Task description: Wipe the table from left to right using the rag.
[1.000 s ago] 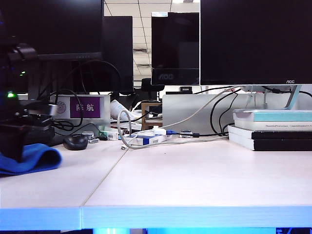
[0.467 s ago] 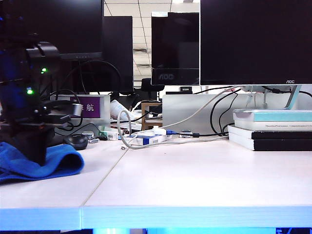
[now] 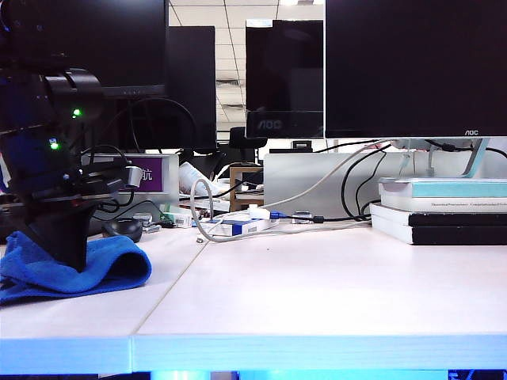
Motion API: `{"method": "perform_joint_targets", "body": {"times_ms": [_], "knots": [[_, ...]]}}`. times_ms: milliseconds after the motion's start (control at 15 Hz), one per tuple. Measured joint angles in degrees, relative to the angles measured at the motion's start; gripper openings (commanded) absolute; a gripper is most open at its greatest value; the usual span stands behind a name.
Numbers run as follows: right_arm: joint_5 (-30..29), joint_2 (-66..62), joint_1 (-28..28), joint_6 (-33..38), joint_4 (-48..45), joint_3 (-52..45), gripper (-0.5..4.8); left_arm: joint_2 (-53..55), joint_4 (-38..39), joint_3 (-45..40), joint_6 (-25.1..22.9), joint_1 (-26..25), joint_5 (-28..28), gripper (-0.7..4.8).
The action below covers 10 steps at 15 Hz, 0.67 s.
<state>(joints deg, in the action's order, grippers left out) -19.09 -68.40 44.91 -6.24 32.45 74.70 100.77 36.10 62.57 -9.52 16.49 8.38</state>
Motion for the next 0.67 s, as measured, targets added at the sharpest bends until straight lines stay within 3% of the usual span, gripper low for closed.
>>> {"method": "perform_joint_targets", "body": {"times_ms": [333,667], "knots": [[0.1,0.0,0.0,0.0,3.2,0.0,-0.04,0.0,0.3,0.0,0.3,0.9,0.0,-0.06],[5.7,1.0,0.0,-2.5,12.1,0.0,-0.04,-0.1,0.8,0.0,2.0,8.2,-3.3,-0.06]]}}
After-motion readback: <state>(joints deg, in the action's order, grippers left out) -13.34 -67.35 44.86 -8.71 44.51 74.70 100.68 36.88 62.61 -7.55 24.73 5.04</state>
